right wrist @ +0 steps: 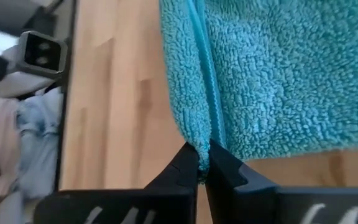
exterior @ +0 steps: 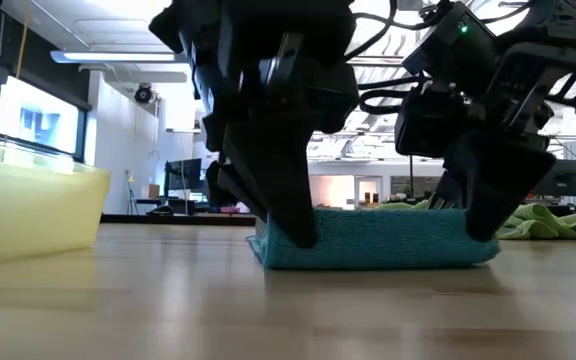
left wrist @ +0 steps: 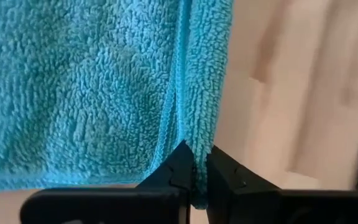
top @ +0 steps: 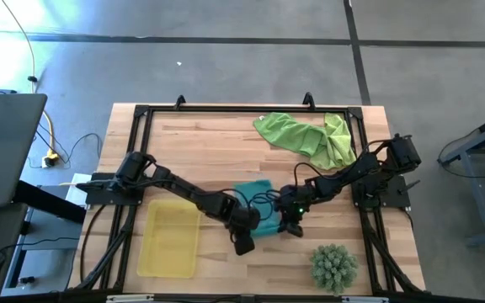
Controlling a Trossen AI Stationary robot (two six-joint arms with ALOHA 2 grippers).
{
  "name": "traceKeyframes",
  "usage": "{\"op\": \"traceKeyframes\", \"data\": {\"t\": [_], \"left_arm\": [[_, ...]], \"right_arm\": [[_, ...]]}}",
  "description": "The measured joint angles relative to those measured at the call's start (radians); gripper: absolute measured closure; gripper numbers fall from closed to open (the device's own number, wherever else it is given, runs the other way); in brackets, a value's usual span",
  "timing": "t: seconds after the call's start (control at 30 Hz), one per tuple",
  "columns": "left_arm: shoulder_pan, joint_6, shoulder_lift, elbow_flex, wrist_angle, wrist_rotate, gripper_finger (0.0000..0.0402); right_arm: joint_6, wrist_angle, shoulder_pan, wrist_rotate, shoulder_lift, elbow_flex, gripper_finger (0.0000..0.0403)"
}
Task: Roll microfiber towels into tight, uniform cylinder then place into a basket
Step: Roll the blue microfiber towel
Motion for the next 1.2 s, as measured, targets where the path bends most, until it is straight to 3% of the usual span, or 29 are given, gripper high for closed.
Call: {"op": "traceKeyframes", "data": {"t": [0.13,0.27,0.43,0.63,0.8,1.03,1.2], "left_arm": [[0.012,-0.029,0.0,0.0,-0.009,0.04,0.0389],[0.024,-0.08,-0.001,-0.027,-0.003,0.039,0.0389],[0.029,-0.158,-0.011,-0.088,0.043,0.041,0.0389],[0.029,-0.165,-0.009,-0.121,0.105,0.041,0.0389],[0.035,-0.156,-0.007,-0.121,0.1,0.042,0.0389],[0.047,-0.148,-0.005,-0.122,0.101,0.047,0.039],[0.054,-0.137,-0.005,-0.124,0.109,0.049,0.039]], "right_arm": [[-0.004,0.008,0.0,-0.008,0.0,0.0,0.04],[-0.027,0.002,0.0,0.061,0.0,0.0,0.0394],[-0.1,-0.008,0.0,0.133,0.0,0.0,0.0353],[-0.228,-0.025,-0.02,0.129,-0.023,0.0,0.0293],[-0.361,-0.114,-0.028,0.151,-0.112,0.0,0.028],[-0.632,-0.187,0.077,0.324,-0.26,0.0,0.0287],[-0.769,-0.114,0.197,0.431,-0.236,0.002,0.029]]}}
